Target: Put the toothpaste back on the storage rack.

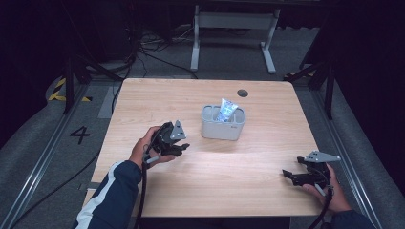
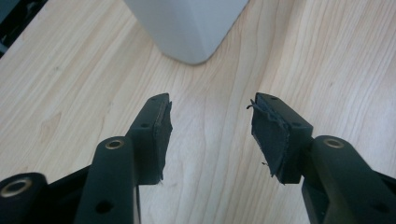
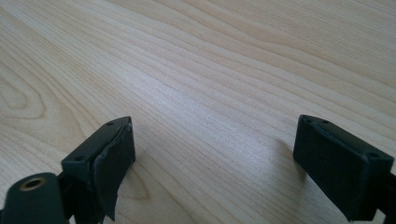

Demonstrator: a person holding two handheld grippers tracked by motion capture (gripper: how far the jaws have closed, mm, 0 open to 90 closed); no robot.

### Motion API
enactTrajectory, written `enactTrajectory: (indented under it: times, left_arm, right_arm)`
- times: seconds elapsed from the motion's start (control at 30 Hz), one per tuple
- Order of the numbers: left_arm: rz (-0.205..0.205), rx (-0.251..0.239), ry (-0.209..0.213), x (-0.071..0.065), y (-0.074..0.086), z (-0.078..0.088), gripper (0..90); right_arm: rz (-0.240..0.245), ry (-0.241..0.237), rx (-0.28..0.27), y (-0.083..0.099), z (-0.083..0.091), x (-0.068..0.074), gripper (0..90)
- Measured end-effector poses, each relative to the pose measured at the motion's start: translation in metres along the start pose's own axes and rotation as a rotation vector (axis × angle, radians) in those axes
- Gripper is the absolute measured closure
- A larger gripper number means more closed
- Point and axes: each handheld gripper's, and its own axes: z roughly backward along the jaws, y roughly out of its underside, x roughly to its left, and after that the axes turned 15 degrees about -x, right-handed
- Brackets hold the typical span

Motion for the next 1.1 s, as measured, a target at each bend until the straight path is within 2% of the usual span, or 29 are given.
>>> enactTrajectory:
  times: [0.37, 0.7, 0.97, 1.0, 1.1]
  left_arm:
    - [0.027, 0.039, -0.03, -0.008, 0.021, 0.019, 36.7]
    - [0.053, 0.031, -0.059, -0.017, 0.044, 0.035, 27.6]
    - [0.105, 0.035, -0.081, -0.023, 0.069, 0.05, 22.5]
    - [0.119, 0.036, -0.089, -0.025, 0.076, 0.055, 22.2]
    - [0.124, 0.043, -0.093, -0.027, 0.083, 0.06, 20.2]
  right_arm:
    - [0.0, 0.001, 0.0, 0.0, 0.0, 0.0, 12.9]
    - [-0.001, 0.0, 0.0, 0.0, 0.0, 0.0, 12.9]
    - [0.0, 0.0, 0.0, 0.0, 0.0, 0.0, 12.9]
    - [0.0, 0.0, 0.0, 0.0, 0.0, 0.0, 12.9]
    - [0.0, -0.001, 0.0, 0.0, 0.0, 0.0, 13.0]
